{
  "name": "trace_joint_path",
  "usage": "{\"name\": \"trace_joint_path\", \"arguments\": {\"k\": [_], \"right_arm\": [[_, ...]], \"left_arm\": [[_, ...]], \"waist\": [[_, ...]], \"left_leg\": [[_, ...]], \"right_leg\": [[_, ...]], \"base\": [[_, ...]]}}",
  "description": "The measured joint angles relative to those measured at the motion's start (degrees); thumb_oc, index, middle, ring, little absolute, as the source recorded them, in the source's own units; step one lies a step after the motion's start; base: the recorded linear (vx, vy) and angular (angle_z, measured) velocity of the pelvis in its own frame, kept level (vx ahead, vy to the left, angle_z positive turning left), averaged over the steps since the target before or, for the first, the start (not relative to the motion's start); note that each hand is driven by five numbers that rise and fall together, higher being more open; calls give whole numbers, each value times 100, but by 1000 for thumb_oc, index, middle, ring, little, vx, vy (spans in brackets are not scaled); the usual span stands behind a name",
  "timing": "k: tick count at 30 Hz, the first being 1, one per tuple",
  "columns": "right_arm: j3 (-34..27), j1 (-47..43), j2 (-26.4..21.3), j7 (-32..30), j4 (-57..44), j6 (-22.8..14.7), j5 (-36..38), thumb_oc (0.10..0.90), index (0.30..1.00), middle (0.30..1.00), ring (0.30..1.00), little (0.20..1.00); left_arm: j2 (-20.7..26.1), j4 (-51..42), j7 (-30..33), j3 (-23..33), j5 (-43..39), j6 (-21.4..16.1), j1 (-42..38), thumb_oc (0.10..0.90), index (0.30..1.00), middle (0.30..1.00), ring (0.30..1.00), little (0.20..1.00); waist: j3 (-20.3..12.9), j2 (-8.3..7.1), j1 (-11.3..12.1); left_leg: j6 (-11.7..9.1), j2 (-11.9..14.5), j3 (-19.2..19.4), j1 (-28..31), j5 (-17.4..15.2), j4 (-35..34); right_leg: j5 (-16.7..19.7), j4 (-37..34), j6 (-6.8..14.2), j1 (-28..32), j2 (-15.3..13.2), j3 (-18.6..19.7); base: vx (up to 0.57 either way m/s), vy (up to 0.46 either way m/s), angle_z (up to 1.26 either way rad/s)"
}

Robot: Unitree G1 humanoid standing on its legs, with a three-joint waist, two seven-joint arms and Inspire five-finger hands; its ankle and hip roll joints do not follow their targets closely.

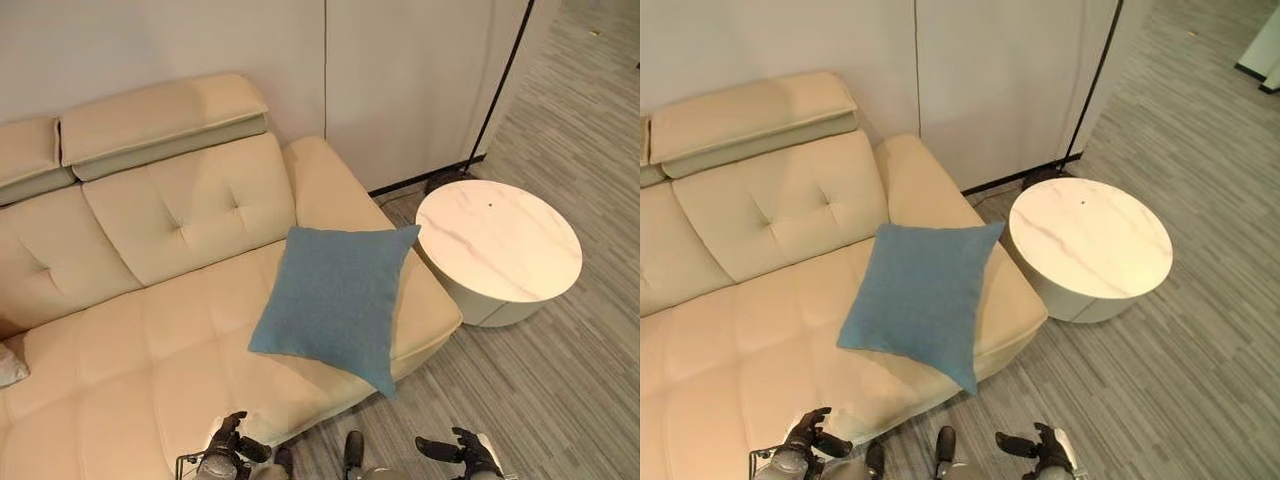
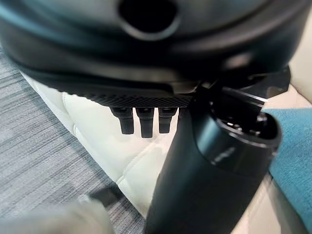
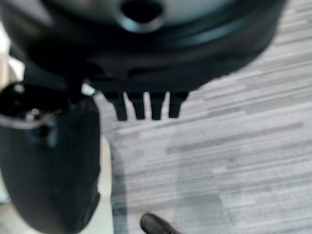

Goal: Pick up all the scattered cushions and arrange them neatly on the sofa.

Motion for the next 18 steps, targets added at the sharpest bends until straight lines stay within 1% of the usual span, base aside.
{"name": "trace_joint_path", "arguments": {"k": [1,2,3,4,5,6,7,8,9,11,12,14,16,17,18], "right_arm": [[1,45,2,2,4,-1,-1,800,900,900,900,900],[-2,112,-2,1,9,4,-2,800,900,900,900,900],[-6,176,-12,-2,9,6,-3,800,900,900,900,900],[-21,267,-53,-4,26,17,-5,800,900,900,900,900],[-21,349,-47,-2,19,22,-6,800,900,900,900,900],[-21,393,-32,-1,13,20,-6,800,900,900,900,900],[-51,545,-24,0,49,57,-27,800,900,900,900,900],[-90,605,-24,-1,77,73,-31,800,900,900,900,900],[-117,631,-26,-8,121,74,-39,800,900,900,900,900],[-179,646,-38,-1,185,78,-57,800,900,900,900,900],[-236,629,-119,-22,175,75,-60,800,900,900,900,900],[-357,578,-237,-52,136,72,-82,800,900,900,900,900],[-527,553,-611,-47,-83,61,-101,800,900,900,900,900],[-636,543,-892,-80,-279,56,-195,800,900,900,900,900],[-692,520,-1069,-76,-443,69,-261,800,900,900,900,900]], "left_arm": [[-29,25,0,-1,3,12,37,800,900,900,900,900],[-60,26,0,-7,5,19,67,800,900,900,900,900],[-89,23,0,-12,8,18,98,800,900,900,900,900],[-159,0,-2,-14,9,14,191,800,900,900,900,900],[-160,-4,-4,-4,-1,12,216,800,900,900,900,900],[-143,-4,-2,-7,8,12,228,800,900,900,900,900],[-103,0,7,-5,7,12,264,800,900,900,900,900],[-60,1,6,-7,8,12,288,800,900,900,900,900],[-11,1,12,-3,8,12,309,800,900,900,900,900],[104,-28,12,3,7,13,349,800,900,900,900,900],[241,-198,43,8,2,16,438,800,900,900,900,900],[430,-378,118,83,-5,27,445,800,900,900,900,900],[688,-825,157,202,-28,32,473,800,900,900,900,900],[822,-1145,165,286,-98,9,485,800,900,900,900,900],[892,-1285,174,368,-112,-16,478,800,900,900,900,900]], "waist": [[-18,33,-55],[-36,58,-129],[-71,93,-154],[-156,204,-138],[-177,202,-140],[-206,170,-143],[-275,113,-146],[-288,93,-143],[-299,79,-151],[-334,34,-140],[-341,27,-121],[-359,-3,-122],[-367,9,-107],[-372,9,-103],[-374,10,-102]], "left_leg": [[26,35,11,180,16,-350],[28,40,7,272,18,-471],[32,41,7,357,16,-534],[59,15,-31,479,165,-743],[87,1,10,475,330,-778],[130,-54,18,494,337,-812],[226,-181,48,626,384,-936],[289,-245,71,669,377,-969],[296,-291,79,691,385,-975],[338,-356,134,715,386,-976],[363,-389,194,736,369,-975],[373,-428,202,747,362,-977],[388,-455,207,754,352,-978],[390,-465,236,763,351,-980],[390,-465,256,781,351,-981]], "right_leg": [[3,0,62,52,4,-15],[-6,-1,111,87,3,-36],[-12,-1,153,100,4,-50],[10,54,260,75,60,29],[17,56,321,78,34,62],[29,56,402,75,-18,91],[18,90,483,61,-135,143],[-5,130,535,60,-198,166],[-1,165,578,60,-239,170],[46,164,630,64,-287,213],[55,157,647,62,-336,305],[60,145,672,67,-374,316],[95,109,726,92,-396,321],[124,46,759,119,-397,340],[131,43,757,131,-398,355]], "base": [[143,219,-1],[102,165,9],[82,158,-7],[42,140,-20],[42,141,-23],[25,109,-7],[6,64,-3],[5,92,-2],[10,95,-3],[8,53,-10],[1,37,-13],[0,41,-5],[-2,21,-2],[-2,18,-6],[1,28,-8]]}}
